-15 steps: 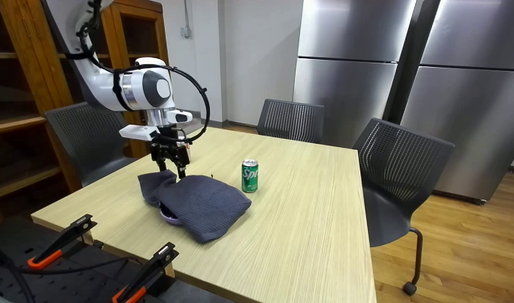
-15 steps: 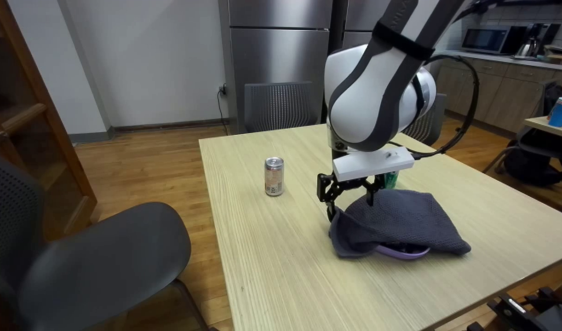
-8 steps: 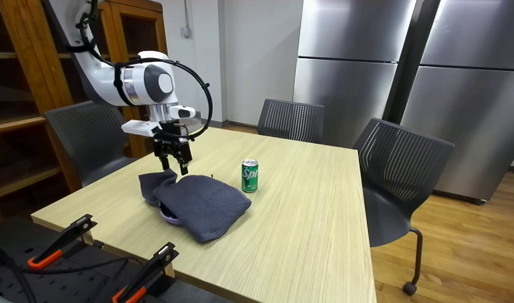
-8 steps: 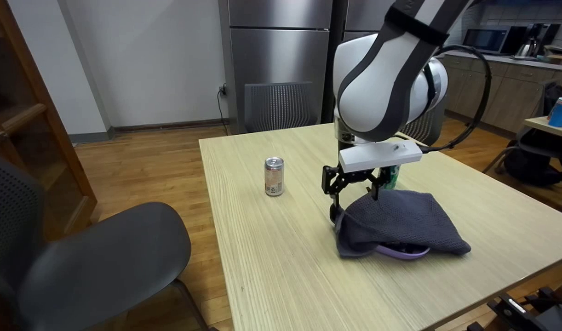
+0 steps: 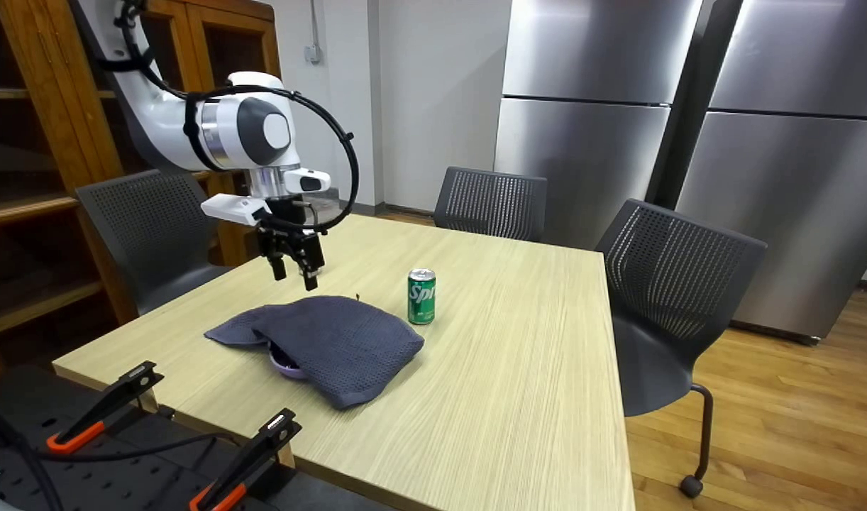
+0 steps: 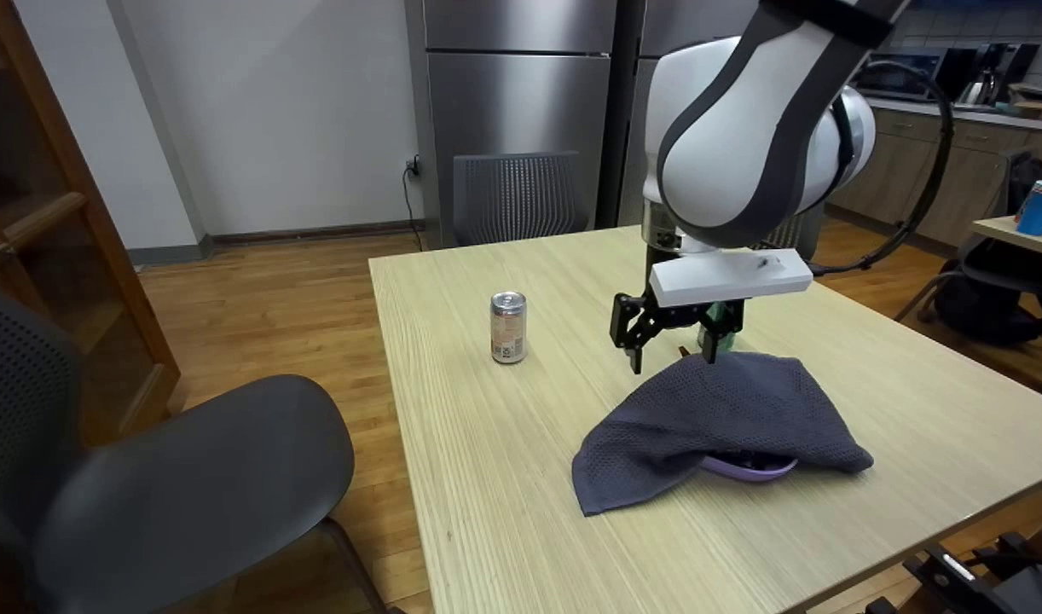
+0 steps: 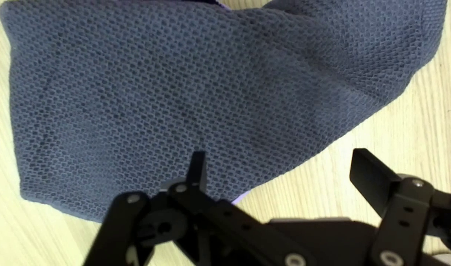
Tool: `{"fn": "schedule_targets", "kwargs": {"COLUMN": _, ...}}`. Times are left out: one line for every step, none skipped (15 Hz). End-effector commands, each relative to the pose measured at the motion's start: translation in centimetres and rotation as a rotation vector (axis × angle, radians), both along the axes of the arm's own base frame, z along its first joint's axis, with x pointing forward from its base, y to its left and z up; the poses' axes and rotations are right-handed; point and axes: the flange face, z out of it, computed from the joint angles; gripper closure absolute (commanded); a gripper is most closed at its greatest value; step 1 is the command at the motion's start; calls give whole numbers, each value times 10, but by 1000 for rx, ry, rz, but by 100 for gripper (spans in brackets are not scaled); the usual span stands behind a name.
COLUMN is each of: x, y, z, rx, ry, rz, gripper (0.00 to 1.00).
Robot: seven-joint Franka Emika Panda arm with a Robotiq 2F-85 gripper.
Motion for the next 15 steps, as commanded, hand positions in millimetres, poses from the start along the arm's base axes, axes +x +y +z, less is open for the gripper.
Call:
{"fn": "schedule_targets", "kwargs": {"x": -14, "y": -14, "z": 18, "rx": 30, "ry": -26, "rz": -11, "gripper": 0}}
{"fn": "schedule_targets", "kwargs": {"x": -16, "y": -18, "z": 19, "rx": 33, "ry": -29, "rz": -14, "gripper": 0}}
{"fn": "schedule_targets", "kwargs": {"x": -18, "y": -23, "z": 20, "rx": 37, "ry": -31, "rz": -18, "gripper": 0}}
{"fn": "schedule_targets", "kwargs": {"x": -20, "y": -28, "z": 22, "rx": 41, "ry": -34, "rz": -22, "gripper": 0}}
{"fn": "schedule_targets", "kwargs": {"x": -22, "y": -32, "z": 23, "rx": 44, "ry": -38, "rz": -24, "gripper": 0}}
{"fn": "schedule_targets", "kwargs": {"x": -23, "y": -37, "z": 25, "rx": 47, "ry": -42, "rz": -28, "gripper": 0}}
{"fn": "schedule_targets", "kwargs": {"x": -23, "y": -42, "z": 26, "rx": 51, "ry": -44, "rz": -32, "gripper": 0}}
{"fn": "schedule_targets", "kwargs": {"x": -24, "y": -47, "z": 27, "rx": 54, "ry": -47, "rz": -39, "gripper": 0}}
{"fn": "schedule_targets", "kwargs": {"x": -25, "y": -52, "z": 28, "rx": 54, "ry": -49, "rz": -46, "gripper": 0}}
{"fn": "schedule_targets", "kwargs": {"x": -16, "y": -45, "z": 16, "rx": 29, "ry": -33, "rz": -50, "gripper": 0}}
{"fn": "schedule_targets", "kwargs": {"x": -17, "y": -49, "z": 17, "rx": 31, "ry": -35, "rz": -55, "gripper": 0}}
{"fn": "schedule_targets", "kwargs": {"x": -17, "y": -52, "z": 18, "rx": 31, "ry": -37, "rz": -57, "gripper": 0}}
{"fn": "schedule_targets", "kwargs": {"x": -18, "y": -53, "z": 19, "rx": 32, "ry": -37, "rz": -58, "gripper": 0}}
{"fn": "schedule_targets", "kwargs": {"x": -18, "y": -53, "z": 19, "rx": 32, "ry": -37, "rz": -58, "gripper": 0}}
{"fn": "schedule_targets", "kwargs": {"x": -19, "y": -53, "z": 19, "rx": 33, "ry": -37, "rz": -57, "gripper": 0}}
